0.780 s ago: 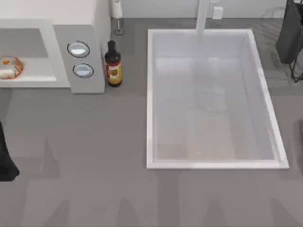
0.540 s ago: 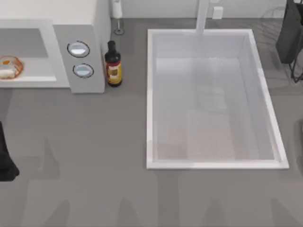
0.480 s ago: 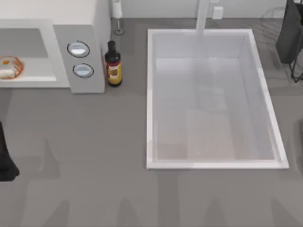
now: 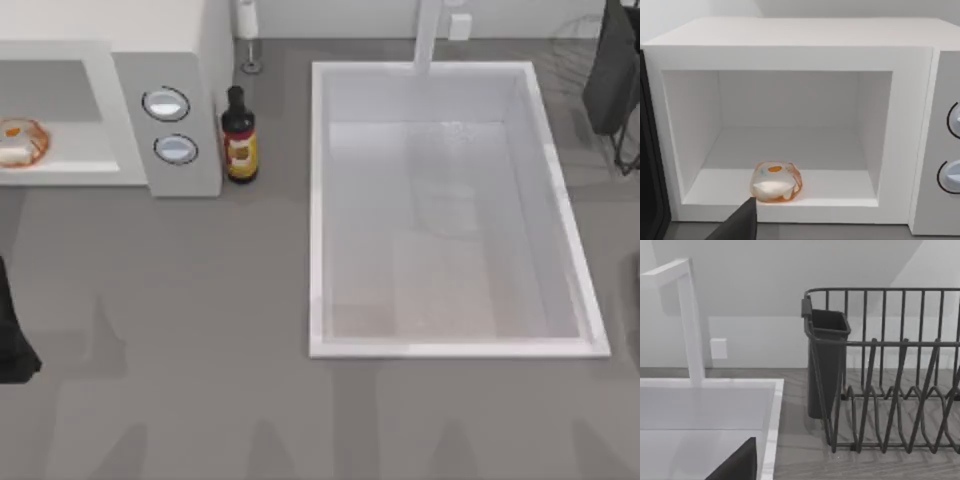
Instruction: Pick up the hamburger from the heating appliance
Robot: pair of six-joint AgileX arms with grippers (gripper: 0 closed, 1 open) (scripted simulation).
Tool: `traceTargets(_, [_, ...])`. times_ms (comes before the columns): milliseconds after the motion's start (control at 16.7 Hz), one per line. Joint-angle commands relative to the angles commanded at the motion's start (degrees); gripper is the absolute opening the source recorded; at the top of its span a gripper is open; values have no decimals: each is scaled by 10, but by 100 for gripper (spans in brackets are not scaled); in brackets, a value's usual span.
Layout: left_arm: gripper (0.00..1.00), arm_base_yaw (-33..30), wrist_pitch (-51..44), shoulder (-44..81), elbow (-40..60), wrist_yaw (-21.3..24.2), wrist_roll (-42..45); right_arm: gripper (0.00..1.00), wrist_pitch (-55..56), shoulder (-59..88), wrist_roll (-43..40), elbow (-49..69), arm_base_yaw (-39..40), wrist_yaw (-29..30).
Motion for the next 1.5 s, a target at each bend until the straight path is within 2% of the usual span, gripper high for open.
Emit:
traceTargets(660, [100,0,0,0,0,0,0,100,0,0,0,0,0,0])
traceTargets(840, [100,3,22,35,17,4,1,100,0,0,0,0,0,0])
traceTargets(1140, [100,16,119,213,94,20,8,100,0,0,0,0,0,0])
traceTargets(1500, [100,41,293,578,231,49,19,100,0,0,0,0,0,0])
